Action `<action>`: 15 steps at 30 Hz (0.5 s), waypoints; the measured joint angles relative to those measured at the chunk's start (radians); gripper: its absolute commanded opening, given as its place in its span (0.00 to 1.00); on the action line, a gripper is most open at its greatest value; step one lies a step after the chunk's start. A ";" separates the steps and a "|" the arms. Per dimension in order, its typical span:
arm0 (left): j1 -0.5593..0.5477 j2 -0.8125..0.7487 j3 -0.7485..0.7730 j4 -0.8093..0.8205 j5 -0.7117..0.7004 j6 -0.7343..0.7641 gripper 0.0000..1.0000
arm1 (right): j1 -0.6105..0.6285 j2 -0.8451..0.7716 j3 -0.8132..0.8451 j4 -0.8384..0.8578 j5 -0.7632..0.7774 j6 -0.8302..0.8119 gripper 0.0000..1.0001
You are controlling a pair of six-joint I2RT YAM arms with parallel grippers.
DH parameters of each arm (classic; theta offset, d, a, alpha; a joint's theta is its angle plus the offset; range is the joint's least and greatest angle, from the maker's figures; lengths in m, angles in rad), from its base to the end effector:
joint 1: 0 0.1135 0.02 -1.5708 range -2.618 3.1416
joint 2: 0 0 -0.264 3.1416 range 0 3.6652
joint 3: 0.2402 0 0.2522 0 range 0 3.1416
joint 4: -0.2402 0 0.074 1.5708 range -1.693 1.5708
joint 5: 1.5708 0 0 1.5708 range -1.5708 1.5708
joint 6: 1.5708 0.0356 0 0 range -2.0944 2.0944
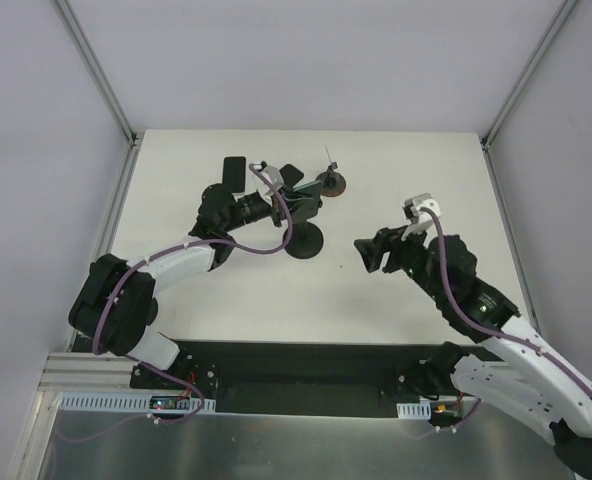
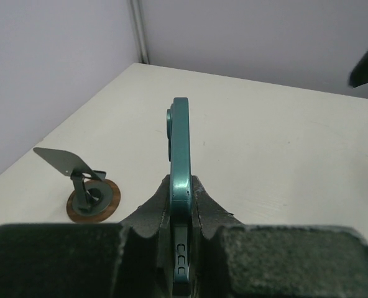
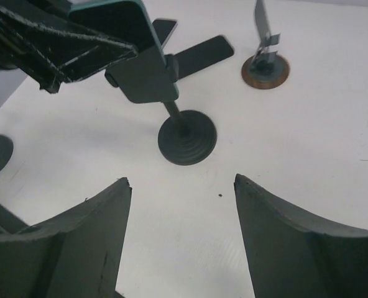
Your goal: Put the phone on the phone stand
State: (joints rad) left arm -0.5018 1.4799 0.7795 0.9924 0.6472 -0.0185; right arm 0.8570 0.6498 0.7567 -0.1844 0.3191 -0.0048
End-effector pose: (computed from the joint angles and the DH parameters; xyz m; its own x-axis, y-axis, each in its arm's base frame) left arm 0.2703 -0.1728 0.2939 0.2359 -0.1462 -0.9607 0.8945 0.4190 0.1558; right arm 0.1096 0.1094 0.3507 -0.0482 -0.0626 -0.9969 -0.5132 0.8578 -0.0291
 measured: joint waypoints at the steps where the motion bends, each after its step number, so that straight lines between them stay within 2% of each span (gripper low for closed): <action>1: 0.002 0.008 0.005 0.007 0.030 -0.001 0.00 | -0.061 0.026 0.001 -0.001 -0.092 -0.006 0.69; 4: 0.019 0.039 0.027 0.033 0.124 -0.019 0.00 | -0.183 0.167 0.023 -0.001 -0.349 -0.028 0.69; 8: 0.053 0.089 0.048 0.119 0.255 -0.097 0.00 | -0.218 0.369 0.098 -0.035 -0.588 -0.105 0.70; 13: 0.098 0.137 0.068 0.216 0.362 -0.223 0.00 | -0.253 0.462 0.207 -0.055 -0.706 -0.192 0.70; 15: 0.103 0.156 0.094 0.221 0.400 -0.263 0.06 | -0.281 0.490 0.255 -0.049 -0.733 -0.212 0.70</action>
State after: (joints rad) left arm -0.3985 1.6360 0.8738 1.2137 1.0473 -0.2813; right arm 0.5758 1.1400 1.0119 -0.2337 -0.4137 -0.2169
